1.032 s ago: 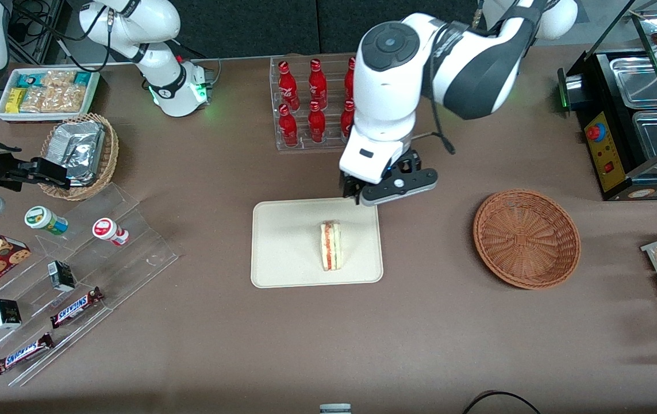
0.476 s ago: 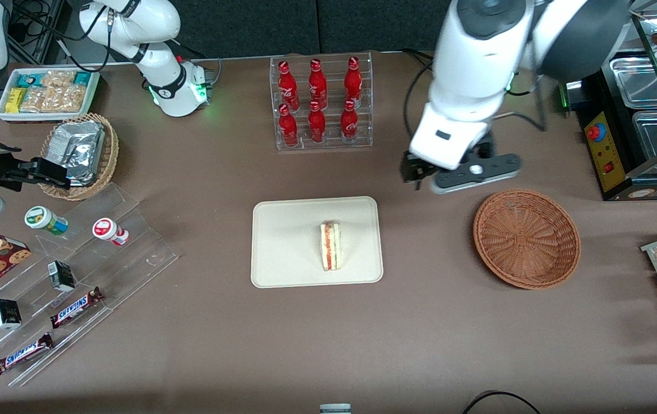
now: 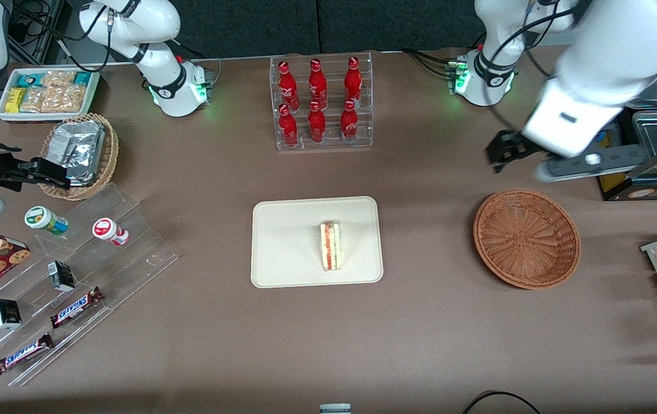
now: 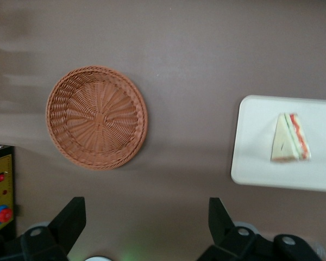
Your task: Place sandwich from basket to tray
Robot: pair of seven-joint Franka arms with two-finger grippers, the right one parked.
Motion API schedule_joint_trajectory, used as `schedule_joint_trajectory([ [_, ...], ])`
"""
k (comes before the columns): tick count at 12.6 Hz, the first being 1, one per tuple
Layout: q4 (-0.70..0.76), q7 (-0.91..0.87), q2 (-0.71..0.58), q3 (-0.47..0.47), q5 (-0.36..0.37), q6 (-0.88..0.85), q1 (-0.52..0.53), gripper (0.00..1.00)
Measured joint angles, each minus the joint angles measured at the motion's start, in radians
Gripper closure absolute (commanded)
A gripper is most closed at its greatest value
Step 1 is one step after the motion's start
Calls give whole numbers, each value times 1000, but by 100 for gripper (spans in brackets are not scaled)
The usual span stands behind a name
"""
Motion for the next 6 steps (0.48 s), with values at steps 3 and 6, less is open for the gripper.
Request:
schedule_joint_trajectory([
  [3,-2,178,-42,0,-16,-75,99,0],
  [6,-4,295,-52,0,-17,-117,166,0],
])
